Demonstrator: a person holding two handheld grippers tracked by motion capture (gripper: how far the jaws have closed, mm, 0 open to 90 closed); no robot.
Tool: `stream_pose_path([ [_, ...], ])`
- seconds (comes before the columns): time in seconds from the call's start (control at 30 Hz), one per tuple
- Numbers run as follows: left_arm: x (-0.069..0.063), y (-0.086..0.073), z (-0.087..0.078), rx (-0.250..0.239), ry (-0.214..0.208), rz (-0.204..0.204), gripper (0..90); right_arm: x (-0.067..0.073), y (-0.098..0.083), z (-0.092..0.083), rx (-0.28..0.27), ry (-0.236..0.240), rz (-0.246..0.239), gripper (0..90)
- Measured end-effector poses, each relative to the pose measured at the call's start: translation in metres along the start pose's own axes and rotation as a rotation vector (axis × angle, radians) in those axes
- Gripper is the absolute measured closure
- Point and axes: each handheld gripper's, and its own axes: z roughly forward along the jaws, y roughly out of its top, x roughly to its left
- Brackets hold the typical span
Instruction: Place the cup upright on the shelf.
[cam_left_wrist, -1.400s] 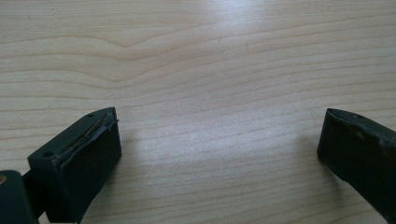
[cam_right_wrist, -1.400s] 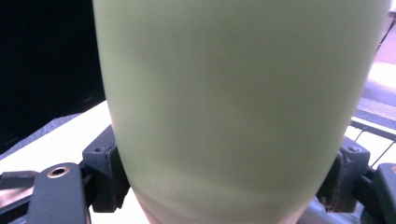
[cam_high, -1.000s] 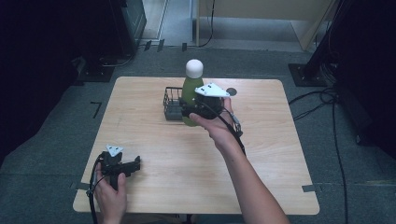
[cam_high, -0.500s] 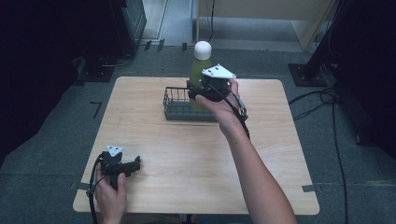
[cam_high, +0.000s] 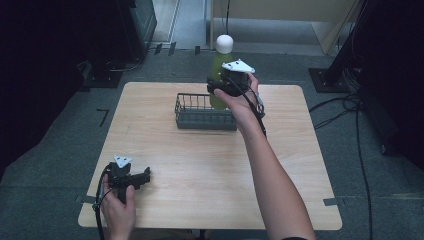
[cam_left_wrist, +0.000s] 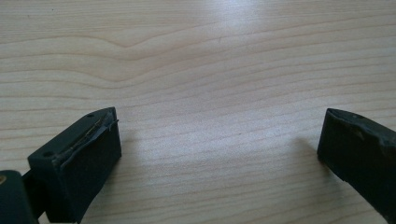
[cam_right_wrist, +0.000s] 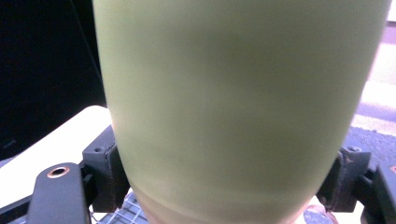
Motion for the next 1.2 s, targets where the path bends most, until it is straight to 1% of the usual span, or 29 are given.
stream_pose_path([
  [0.07,0.000,0.000,0.000,0.000,0.000,0.000,0.1,-0.001,-0.001,0.002,0.002,-0.002,-0.003,20.6],
  [0.17,0.000,0.000,0.000,0.000,0.001,0.001,0.1,-0.005,-0.007,0.010,0.001,-0.015,-0.003,20.6],
  [0.27,0.000,0.000,0.000,0.000,0.000,0.000,0.1,-0.009,-0.011,0.015,0.002,-0.024,0.013,20.6],
  [0.33,0.000,0.000,0.000,0.001,-0.001,0.000,0.1,-0.012,-0.015,0.018,0.012,-0.027,0.018,20.6],
  [0.43,0.000,0.000,0.000,0.001,-0.001,0.000,0.1,-0.014,-0.022,0.023,0.026,-0.039,0.009,20.6],
  [0.5,0.000,0.000,0.000,0.001,-0.001,0.000,0.1,-0.016,-0.027,0.026,0.032,-0.040,0.006,20.6],
  [0.53,0.000,0.000,0.000,0.001,0.000,0.000,0.1,-0.016,-0.032,0.029,0.040,-0.039,0.007,20.6],
  [0.57,0.000,0.000,0.000,0.000,-0.001,0.001,0.1,-0.016,-0.032,0.029,0.040,-0.039,0.007,20.6],
  [0.67,0.000,0.000,0.000,-0.001,0.000,0.000,0.1,-0.017,-0.041,0.033,0.057,-0.047,0.012,20.6],
  [0.93,0.000,0.000,0.000,0.000,-0.001,0.001,0.1,-0.017,-0.049,0.034,0.047,-0.040,-0.001,20.6],
  [1.03,0.000,0.000,0.000,0.000,-0.001,0.001,0.1,-0.018,-0.053,0.034,0.053,-0.035,0.009,20.5],
  [1.13,0.000,0.000,0.000,0.000,0.000,0.000,0.1,-0.017,-0.057,0.034,0.062,-0.029,-0.005,20.5],
  [1.2,0.000,0.000,0.000,0.000,0.000,0.000,0.1,-0.017,-0.060,0.034,0.045,-0.027,-0.005,20.4],
])
